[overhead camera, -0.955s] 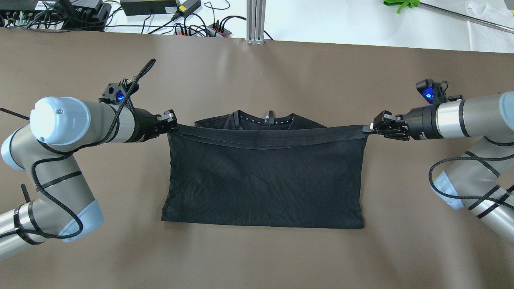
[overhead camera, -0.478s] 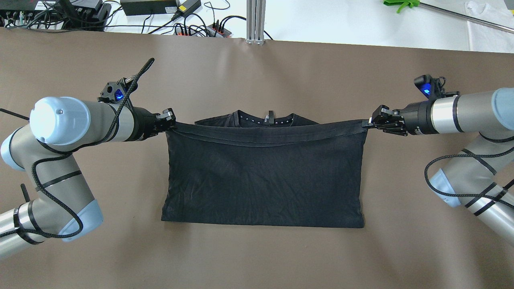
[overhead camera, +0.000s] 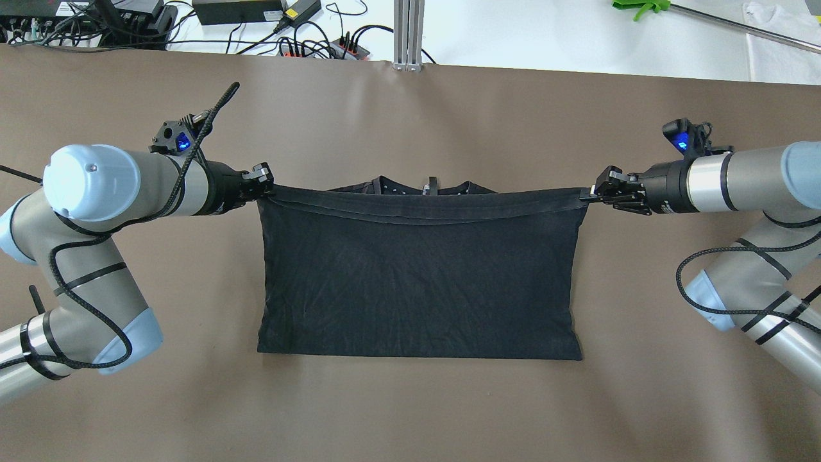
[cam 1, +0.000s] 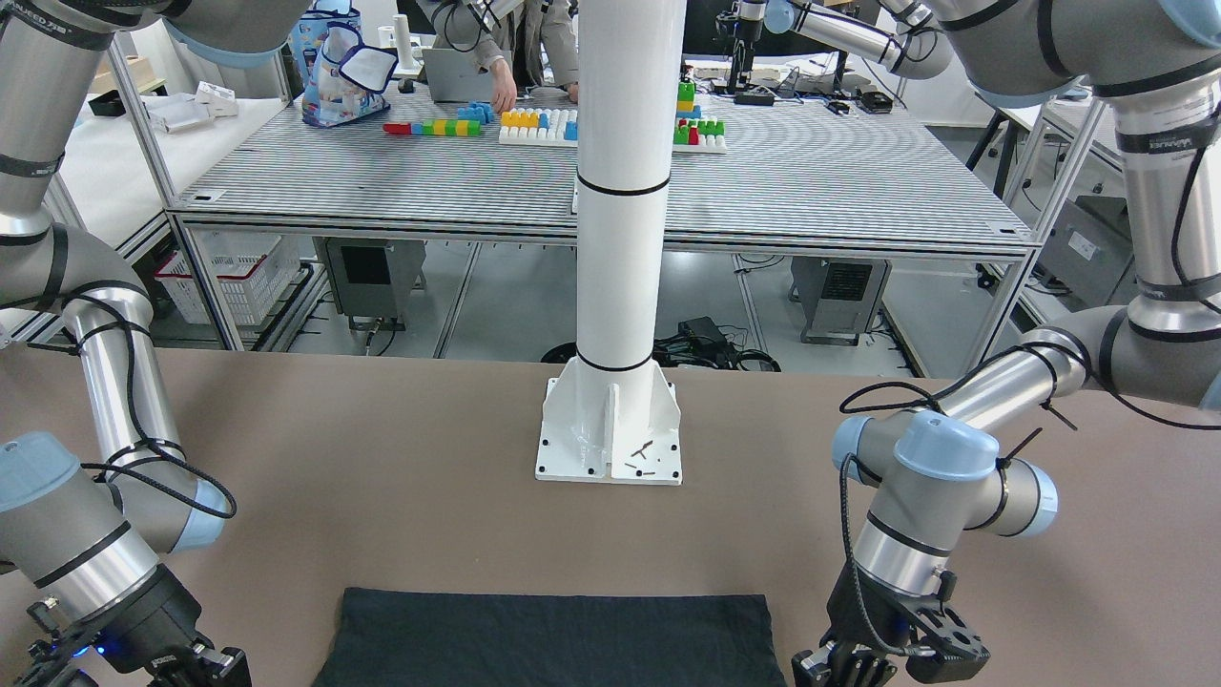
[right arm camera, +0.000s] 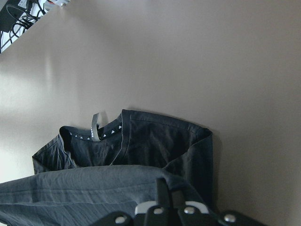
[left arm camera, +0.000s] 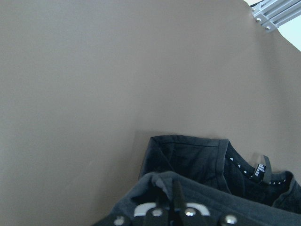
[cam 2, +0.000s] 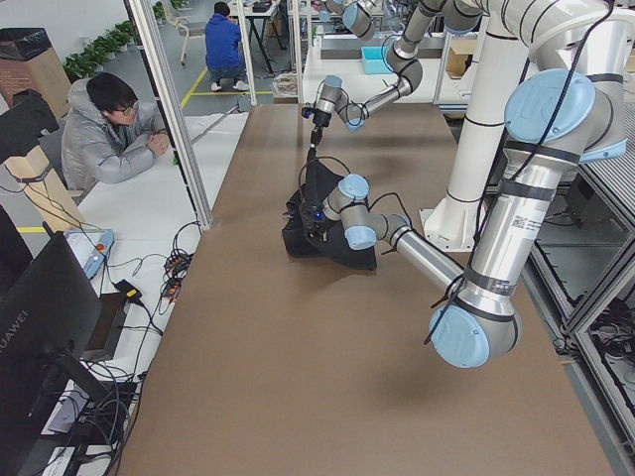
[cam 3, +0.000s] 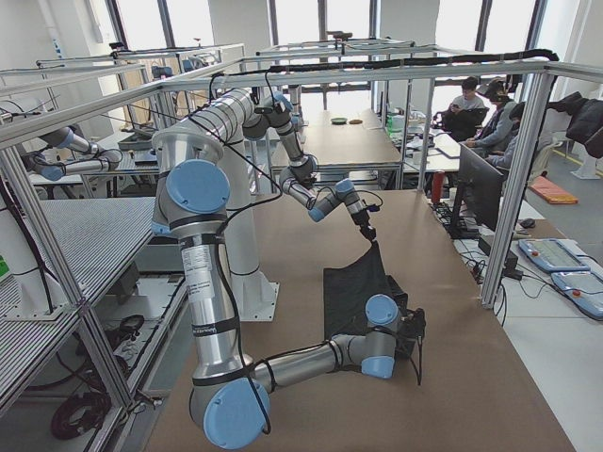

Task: Fold clothes
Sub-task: 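Lay the held hem down near the collar with both grippers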

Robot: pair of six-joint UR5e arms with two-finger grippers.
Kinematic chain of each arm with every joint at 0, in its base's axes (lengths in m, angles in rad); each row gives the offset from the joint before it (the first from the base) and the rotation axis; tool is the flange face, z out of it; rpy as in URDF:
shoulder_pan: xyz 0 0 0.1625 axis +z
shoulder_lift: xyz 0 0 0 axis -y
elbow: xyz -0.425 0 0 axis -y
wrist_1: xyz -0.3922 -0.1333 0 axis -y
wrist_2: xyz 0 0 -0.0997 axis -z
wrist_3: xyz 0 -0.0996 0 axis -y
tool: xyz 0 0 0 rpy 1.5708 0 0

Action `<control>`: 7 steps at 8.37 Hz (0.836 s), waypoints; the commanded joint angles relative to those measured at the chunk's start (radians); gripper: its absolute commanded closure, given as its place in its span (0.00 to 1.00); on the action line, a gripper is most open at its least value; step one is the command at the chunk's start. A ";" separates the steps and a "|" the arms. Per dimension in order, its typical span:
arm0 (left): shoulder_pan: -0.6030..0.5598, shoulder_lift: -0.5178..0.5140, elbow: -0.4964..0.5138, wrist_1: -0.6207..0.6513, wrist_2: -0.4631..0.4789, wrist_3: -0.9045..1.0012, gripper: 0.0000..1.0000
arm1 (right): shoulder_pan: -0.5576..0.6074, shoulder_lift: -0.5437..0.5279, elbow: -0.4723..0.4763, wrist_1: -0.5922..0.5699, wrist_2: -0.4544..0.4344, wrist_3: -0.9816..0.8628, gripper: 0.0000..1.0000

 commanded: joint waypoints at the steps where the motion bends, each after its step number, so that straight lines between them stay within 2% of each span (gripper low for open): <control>1: -0.011 -0.001 0.020 -0.001 0.000 0.011 1.00 | -0.002 0.005 -0.043 0.003 -0.020 -0.004 1.00; 5: -0.013 -0.014 0.034 0.000 0.000 0.022 1.00 | -0.002 0.011 -0.060 0.003 -0.020 -0.026 1.00; 7: -0.012 -0.032 0.031 0.000 -0.005 0.008 1.00 | -0.002 0.050 -0.054 0.002 -0.020 -0.007 1.00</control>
